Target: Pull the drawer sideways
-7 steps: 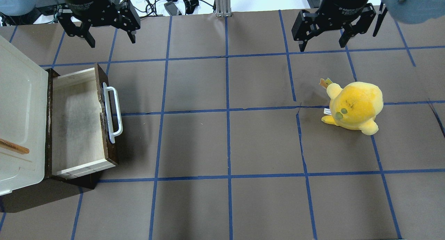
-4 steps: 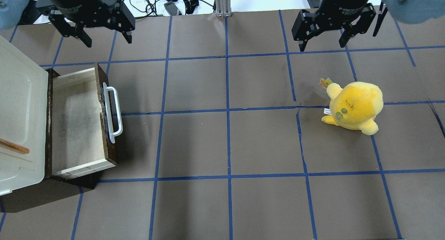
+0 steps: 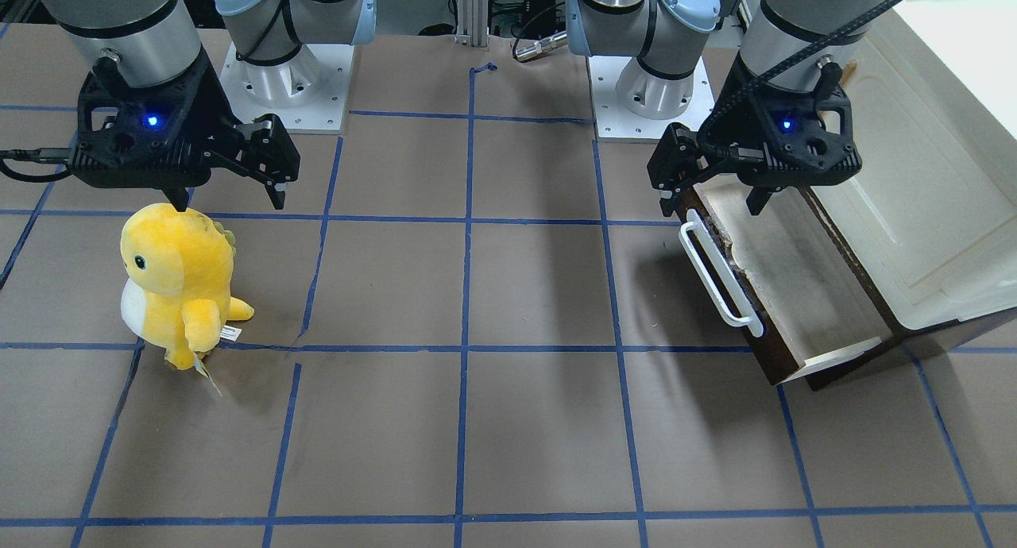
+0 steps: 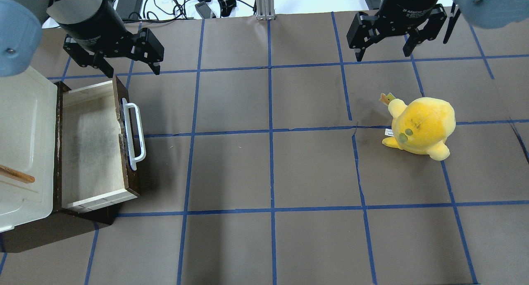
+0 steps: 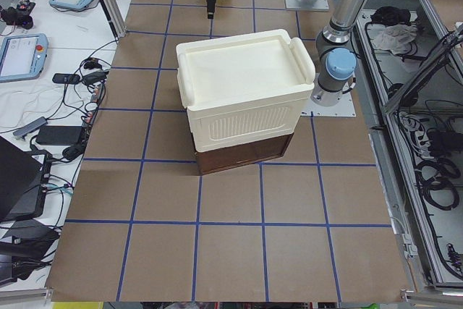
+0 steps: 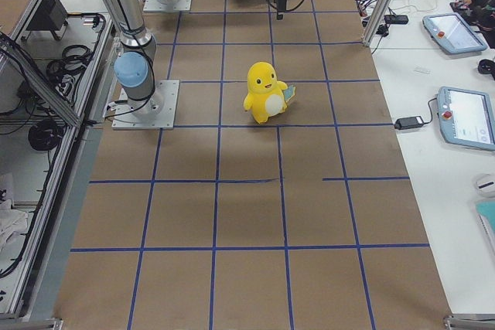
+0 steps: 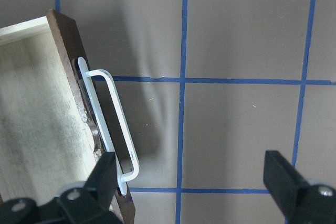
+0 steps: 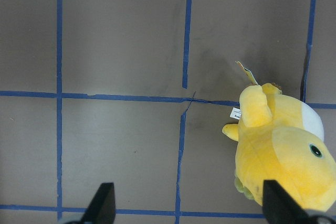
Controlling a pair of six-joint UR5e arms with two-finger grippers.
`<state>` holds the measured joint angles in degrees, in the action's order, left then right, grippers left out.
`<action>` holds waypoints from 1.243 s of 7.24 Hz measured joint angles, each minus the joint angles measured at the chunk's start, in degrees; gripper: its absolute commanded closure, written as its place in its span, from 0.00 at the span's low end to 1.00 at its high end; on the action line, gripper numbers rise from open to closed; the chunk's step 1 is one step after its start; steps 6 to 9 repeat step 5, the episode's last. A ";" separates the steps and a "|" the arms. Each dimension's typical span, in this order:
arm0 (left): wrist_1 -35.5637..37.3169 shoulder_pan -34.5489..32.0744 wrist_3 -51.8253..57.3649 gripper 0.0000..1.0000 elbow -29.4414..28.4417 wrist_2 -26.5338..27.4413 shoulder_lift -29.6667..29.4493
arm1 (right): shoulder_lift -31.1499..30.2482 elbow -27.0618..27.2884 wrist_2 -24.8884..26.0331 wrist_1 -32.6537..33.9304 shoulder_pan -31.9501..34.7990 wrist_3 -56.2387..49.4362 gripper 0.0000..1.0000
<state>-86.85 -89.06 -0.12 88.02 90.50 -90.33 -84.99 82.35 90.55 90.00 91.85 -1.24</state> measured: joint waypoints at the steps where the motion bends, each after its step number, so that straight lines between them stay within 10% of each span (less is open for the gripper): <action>1: -0.29 0.06 0.20 0.00 0.26 0.05 0.44 | 0.00 0.00 0.00 0.00 0.00 0.01 0.00; 9: -2.14 0.17 0.30 0.00 -0.14 0.22 1.05 | 0.00 0.00 0.06 0.00 0.00 0.01 0.00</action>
